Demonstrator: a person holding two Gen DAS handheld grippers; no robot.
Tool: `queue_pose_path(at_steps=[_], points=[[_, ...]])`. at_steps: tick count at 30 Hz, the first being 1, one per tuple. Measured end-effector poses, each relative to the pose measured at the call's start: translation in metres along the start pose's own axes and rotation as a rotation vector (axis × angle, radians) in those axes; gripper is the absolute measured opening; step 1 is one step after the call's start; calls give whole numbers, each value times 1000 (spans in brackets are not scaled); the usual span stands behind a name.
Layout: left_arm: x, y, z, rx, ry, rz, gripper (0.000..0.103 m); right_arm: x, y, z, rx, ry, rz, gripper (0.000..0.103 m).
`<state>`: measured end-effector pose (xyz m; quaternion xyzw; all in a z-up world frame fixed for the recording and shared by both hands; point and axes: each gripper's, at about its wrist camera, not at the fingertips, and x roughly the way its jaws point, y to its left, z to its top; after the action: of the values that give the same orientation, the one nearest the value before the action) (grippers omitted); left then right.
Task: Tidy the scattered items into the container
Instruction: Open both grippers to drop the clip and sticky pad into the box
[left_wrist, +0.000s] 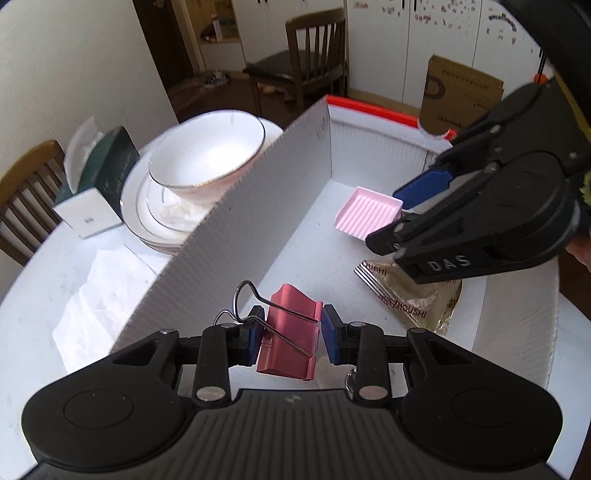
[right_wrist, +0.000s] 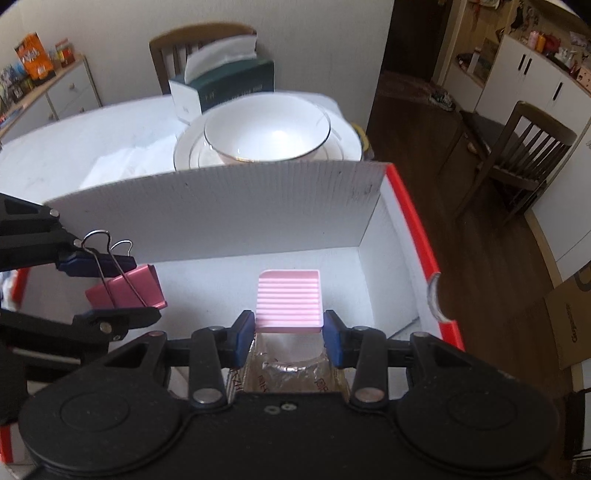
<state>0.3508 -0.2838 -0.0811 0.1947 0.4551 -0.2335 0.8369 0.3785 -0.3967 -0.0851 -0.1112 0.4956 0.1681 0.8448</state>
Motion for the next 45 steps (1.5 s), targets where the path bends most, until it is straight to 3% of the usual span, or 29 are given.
queue_pose_path(at_steps=[10,28,35,39,45], points=[[23,-1,0,10,76,-19,32,27,-1,18,-2,86,-30,39],[45,1,0,-1,218,-59,32,58,5,15,-18,188,-46,40],[42,3,0,-18,213,-54,32,49,5,12,-16,163,-33,45],[33,5,-3,-23,173,-55,41,40,1,14,-8,138,-15,49],[15,6,-7,-45,121,-63,41,21,1,12,-3,100,9,54]])
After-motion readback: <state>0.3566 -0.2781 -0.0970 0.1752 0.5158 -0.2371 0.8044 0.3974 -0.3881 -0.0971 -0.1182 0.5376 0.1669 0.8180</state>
